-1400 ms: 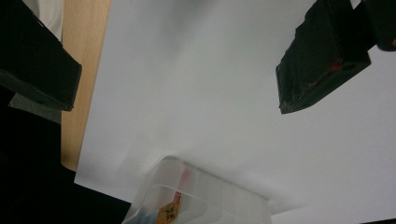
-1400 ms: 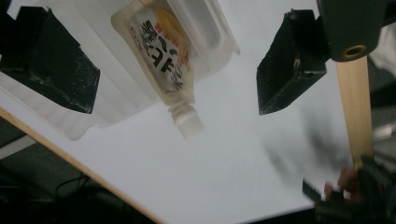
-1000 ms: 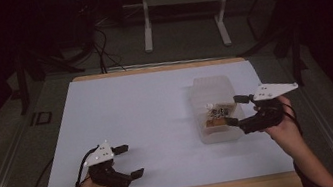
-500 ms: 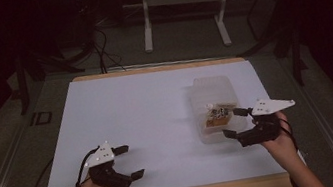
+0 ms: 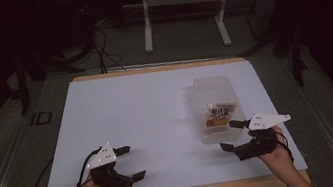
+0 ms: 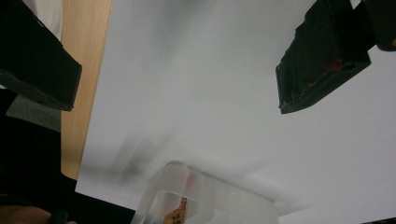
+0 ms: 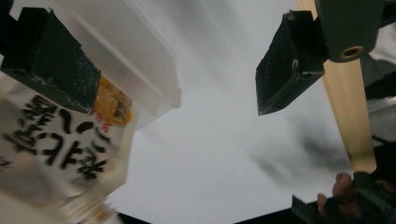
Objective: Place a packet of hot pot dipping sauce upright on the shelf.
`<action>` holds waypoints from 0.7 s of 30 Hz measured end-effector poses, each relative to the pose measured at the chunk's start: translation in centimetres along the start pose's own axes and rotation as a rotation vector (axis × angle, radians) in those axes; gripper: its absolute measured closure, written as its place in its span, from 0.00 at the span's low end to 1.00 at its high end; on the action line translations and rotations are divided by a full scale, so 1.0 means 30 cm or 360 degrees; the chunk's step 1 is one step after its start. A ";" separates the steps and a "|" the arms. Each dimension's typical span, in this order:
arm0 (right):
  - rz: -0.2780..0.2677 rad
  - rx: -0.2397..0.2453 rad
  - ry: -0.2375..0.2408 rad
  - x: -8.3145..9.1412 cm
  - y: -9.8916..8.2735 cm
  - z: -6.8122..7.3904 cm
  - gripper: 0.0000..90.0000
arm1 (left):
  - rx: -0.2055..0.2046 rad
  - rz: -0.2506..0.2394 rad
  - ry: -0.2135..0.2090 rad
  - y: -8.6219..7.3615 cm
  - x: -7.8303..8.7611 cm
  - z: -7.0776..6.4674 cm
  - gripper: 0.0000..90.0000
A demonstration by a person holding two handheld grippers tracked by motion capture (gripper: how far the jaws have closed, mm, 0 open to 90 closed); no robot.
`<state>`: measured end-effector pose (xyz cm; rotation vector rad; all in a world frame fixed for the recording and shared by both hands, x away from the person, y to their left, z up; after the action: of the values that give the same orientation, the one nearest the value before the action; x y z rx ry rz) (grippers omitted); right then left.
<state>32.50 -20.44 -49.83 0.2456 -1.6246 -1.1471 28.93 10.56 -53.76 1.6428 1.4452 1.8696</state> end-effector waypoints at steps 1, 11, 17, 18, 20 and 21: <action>0.0005 0.0012 -0.0001 -0.003 -0.003 0.004 0.16 | -0.0001 0.0002 -0.0003 0.000 -0.001 -0.002 0.01; 0.0064 0.0083 0.0007 -0.020 -0.054 0.021 0.16 | -0.0020 0.0016 -0.0012 -0.002 -0.007 -0.009 0.01; 0.0063 0.0153 0.0049 -0.031 -0.058 0.039 0.16 | -0.0034 0.0015 -0.0011 -0.001 -0.006 -0.013 0.01; 0.0063 0.0153 0.0049 -0.031 -0.058 0.039 0.16 | -0.0034 0.0015 -0.0011 -0.001 -0.006 -0.013 0.01; 0.0067 0.0149 0.0074 -0.037 -0.063 0.044 0.16 | -0.0040 0.0019 -0.0007 -0.002 -0.006 -0.013 0.01; 0.0066 0.0147 0.0078 -0.036 -0.063 0.043 0.16 | -0.0039 0.0019 -0.0006 -0.003 -0.006 -0.013 0.01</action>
<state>31.14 -19.98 -51.92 0.2963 -1.6344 -1.0283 28.64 10.27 -53.89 1.6462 1.4081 1.8823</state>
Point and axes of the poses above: each handheld gripper's, and its own axes: x roughly backward along the jaws, y roughly out of its top, z roughly to its left, the point moved 9 cm from there along -x, roughly forward along the jaws, and after that the axes turned 11 degrees about z, right-handed, at the moved point
